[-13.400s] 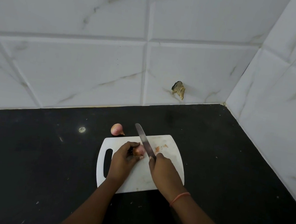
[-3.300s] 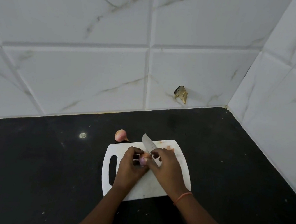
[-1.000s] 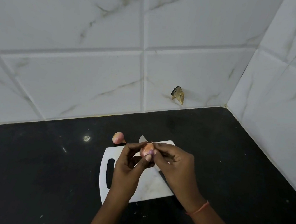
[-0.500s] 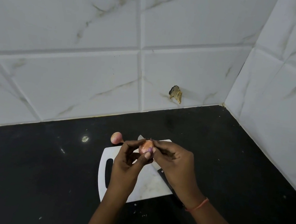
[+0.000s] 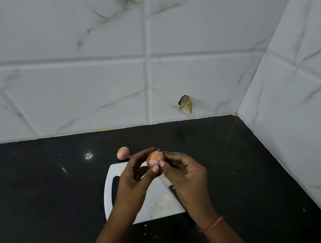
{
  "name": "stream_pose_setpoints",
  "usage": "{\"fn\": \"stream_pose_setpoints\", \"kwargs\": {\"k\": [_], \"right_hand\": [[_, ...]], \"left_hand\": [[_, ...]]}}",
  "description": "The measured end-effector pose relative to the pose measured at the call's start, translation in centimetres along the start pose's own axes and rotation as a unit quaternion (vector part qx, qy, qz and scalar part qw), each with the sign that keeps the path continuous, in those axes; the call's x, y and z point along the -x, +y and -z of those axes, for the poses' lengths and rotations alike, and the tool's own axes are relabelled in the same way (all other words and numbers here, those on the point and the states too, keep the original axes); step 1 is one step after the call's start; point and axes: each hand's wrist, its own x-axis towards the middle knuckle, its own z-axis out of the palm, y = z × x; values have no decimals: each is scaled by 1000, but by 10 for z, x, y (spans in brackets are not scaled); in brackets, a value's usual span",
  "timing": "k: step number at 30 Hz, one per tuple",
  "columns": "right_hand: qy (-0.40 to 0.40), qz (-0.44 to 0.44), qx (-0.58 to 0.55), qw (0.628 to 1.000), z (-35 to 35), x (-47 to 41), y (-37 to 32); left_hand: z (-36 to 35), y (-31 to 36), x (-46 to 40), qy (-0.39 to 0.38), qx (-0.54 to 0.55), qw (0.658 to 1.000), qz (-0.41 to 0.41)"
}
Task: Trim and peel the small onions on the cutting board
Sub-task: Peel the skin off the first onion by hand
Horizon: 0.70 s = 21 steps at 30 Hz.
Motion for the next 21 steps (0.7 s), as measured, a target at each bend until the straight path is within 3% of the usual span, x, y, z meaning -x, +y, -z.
{"fn": "stream_pose_setpoints", "kwargs": {"k": [8, 12, 17, 21], "right_hand": [[6, 64, 70, 995, -2, 5, -3], [-20, 101, 161, 982, -4, 4, 2], [-66, 103, 245, 962, -5, 2, 6], [-63, 88, 235, 966, 0, -1, 1]], "left_hand": [[-1, 4, 5, 24, -22, 999, -15], [-4, 6, 6, 34, -9, 999, -5], [-3, 6, 3, 39, 0, 999, 7], [-3, 7, 3, 31, 18, 999, 24]]}}
